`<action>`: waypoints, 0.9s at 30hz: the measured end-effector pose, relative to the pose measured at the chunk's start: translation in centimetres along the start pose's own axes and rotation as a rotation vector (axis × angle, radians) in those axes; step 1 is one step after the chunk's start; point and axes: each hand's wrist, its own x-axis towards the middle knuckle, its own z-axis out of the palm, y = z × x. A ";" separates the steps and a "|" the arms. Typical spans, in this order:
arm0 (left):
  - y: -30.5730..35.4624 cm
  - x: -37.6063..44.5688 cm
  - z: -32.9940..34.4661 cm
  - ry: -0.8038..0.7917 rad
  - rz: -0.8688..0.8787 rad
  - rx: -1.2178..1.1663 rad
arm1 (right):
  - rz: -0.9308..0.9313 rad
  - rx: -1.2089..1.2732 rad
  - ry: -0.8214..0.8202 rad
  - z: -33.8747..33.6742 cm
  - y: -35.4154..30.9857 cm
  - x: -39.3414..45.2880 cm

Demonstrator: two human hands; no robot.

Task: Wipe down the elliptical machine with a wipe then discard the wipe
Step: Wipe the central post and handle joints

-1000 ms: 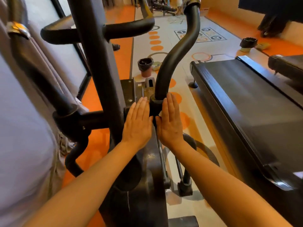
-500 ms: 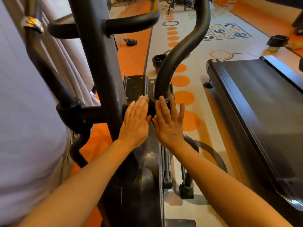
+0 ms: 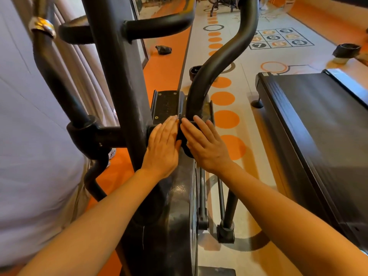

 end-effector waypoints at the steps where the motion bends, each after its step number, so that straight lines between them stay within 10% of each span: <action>1: 0.0 0.0 0.0 0.007 0.003 0.005 | 0.050 0.041 0.016 -0.3 0.1 0.6; 16: 0.2 0.1 0.0 0.058 0.025 0.051 | 0.517 0.411 0.170 1.1 -2.5 -0.1; 24: 0.2 0.1 0.0 0.040 0.021 0.079 | 0.231 0.196 0.062 2.6 -2.5 -3.4; 27: 0.2 0.1 0.0 0.039 0.022 0.071 | 0.434 0.386 0.102 2.1 -3.1 -2.7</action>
